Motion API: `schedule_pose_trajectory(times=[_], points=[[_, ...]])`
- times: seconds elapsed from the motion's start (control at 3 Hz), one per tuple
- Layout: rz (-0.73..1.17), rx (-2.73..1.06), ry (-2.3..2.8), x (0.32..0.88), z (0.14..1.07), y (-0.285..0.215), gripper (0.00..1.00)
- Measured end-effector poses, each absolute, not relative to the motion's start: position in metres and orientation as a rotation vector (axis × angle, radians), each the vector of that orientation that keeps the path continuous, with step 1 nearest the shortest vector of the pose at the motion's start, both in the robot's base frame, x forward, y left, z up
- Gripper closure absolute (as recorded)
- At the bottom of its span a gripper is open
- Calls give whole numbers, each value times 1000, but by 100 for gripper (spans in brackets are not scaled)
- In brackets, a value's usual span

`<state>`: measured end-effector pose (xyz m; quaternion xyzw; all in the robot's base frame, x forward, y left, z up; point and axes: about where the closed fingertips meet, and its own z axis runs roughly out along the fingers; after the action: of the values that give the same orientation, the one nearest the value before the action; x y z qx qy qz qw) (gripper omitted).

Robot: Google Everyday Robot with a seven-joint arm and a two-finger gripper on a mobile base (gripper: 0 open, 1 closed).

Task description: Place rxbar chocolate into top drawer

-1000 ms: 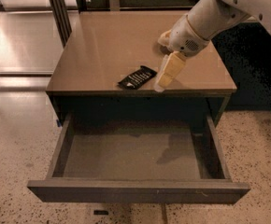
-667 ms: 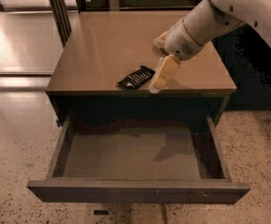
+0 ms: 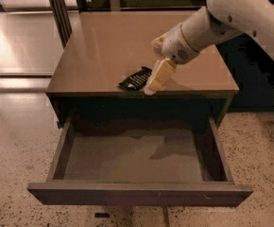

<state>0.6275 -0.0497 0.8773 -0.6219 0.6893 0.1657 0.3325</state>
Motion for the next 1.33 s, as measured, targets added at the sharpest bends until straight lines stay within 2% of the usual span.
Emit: schedule_pose_trajectory(times=[0.67,1.33], points=[[507,-1558,1803,655,835,-57,0],[631,-1509,1787,690,809,-41,0]])
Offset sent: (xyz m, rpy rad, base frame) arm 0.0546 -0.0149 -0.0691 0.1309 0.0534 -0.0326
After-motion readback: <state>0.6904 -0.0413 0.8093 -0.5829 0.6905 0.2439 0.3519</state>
